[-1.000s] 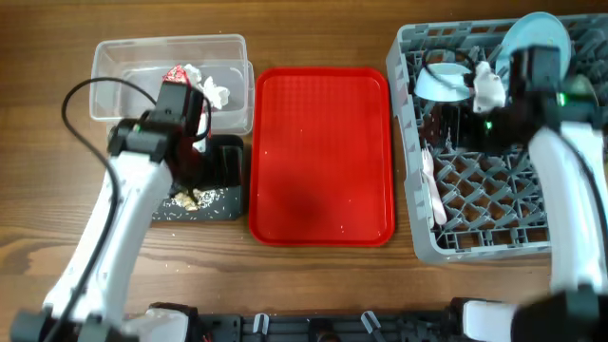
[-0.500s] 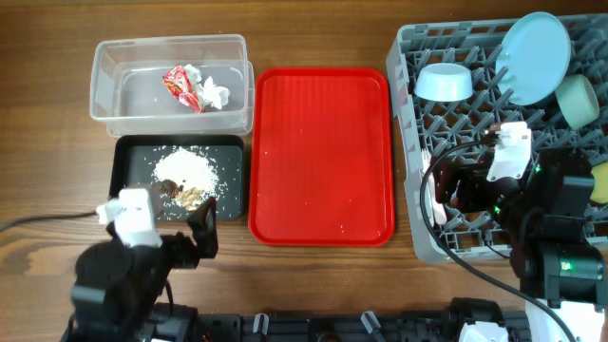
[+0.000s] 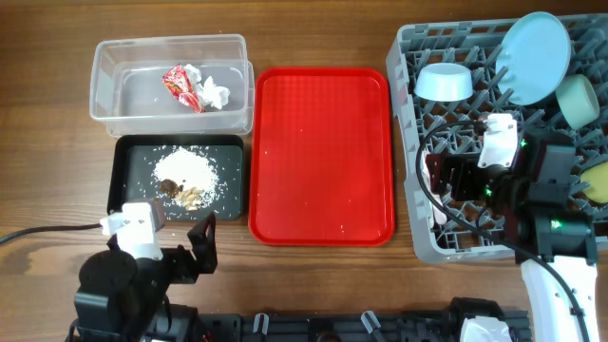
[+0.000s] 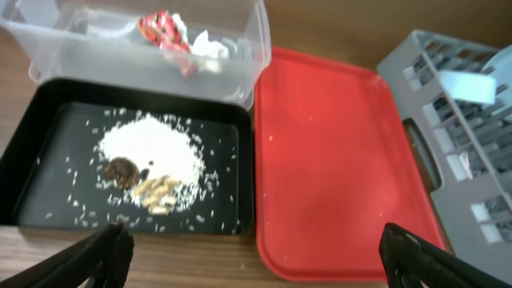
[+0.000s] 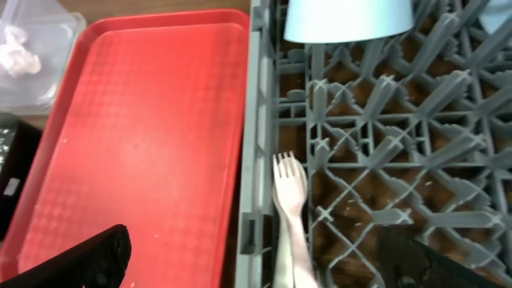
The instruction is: Sort waste into correct bins and load items into the dishwasher rack
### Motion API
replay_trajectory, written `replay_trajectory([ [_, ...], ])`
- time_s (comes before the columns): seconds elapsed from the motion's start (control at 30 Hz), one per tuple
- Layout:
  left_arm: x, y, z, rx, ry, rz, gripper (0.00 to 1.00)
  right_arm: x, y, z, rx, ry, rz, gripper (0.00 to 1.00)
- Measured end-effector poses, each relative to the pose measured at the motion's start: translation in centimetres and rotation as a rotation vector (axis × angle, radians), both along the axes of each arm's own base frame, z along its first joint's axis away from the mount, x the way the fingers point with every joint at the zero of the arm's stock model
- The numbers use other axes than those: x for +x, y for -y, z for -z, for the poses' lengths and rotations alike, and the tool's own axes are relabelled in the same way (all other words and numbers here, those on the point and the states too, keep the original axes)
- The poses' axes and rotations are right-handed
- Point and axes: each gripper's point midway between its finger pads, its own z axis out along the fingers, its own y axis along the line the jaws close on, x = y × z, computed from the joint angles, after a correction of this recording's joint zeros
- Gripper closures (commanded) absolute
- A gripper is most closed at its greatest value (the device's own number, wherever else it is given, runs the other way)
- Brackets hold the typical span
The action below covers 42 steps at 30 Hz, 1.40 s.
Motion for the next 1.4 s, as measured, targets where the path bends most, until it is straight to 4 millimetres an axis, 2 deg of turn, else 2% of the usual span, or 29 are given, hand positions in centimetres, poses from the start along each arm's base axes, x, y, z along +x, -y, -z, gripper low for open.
replay_trajectory([
  [0.07, -0.4, -0.1, 0.5, 0.005, -0.026, 0.0, 0.0, 1.0, 0.4, -1.9, -0.023, 0.121, 0.01, 0.0],
  [0.1, -0.5, -0.1, 0.8, 0.007, -0.036, 0.0, 0.0, 1.3, 0.3, -4.0, -0.038, 0.245, 0.01, 0.0],
  [0.17, -0.7, -0.2, 1.1, 0.011, -0.054, -0.003, 0.0, 0.9, -0.1, -6.6, -0.056, 0.436, 0.0, 0.0],
  [0.23, -0.7, -0.2, 1.2, 0.012, -0.055, -0.003, 0.0, -0.2, -0.7, -8.1, -0.066, 0.602, -0.016, 0.0],
  [0.3, -0.8, -0.2, 1.2, 0.012, -0.057, -0.003, 0.0, -1.7, -1.2, -8.5, -0.073, 0.752, -0.03, 0.0],
  [0.4, -0.8, -0.2, 1.2, 0.012, -0.057, -0.003, 0.0, -3.4, -1.6, -7.9, -0.078, 0.923, -0.039, 0.0],
  [0.5, -0.8, -0.2, 1.2, 0.013, -0.057, -0.003, 0.0, -4.2, -2.0, -6.2, -0.075, 1.015, -0.044, 0.0],
  [0.6, -0.8, -0.2, 1.2, 0.012, -0.058, -0.003, 0.0, -4.1, -2.3, -3.6, -0.069, 1.008, -0.046, 0.0],
  [0.67, -0.8, -0.2, 1.2, 0.013, -0.058, -0.003, 0.0, -3.7, -2.3, -0.1, -0.068, 0.887, -0.049, 0.0],
  [0.73, -0.8, -0.2, 1.2, 0.013, -0.058, -0.003, 0.0, -3.6, -2.1, 1.6, -0.075, 0.828, -0.038, 0.0],
  [1.4, -0.8, -0.2, 1.2, 0.013, -0.058, -0.003, 0.0, -3.5, -1.9, 1.4, -0.081, 0.833, -0.023, 0.0],
])
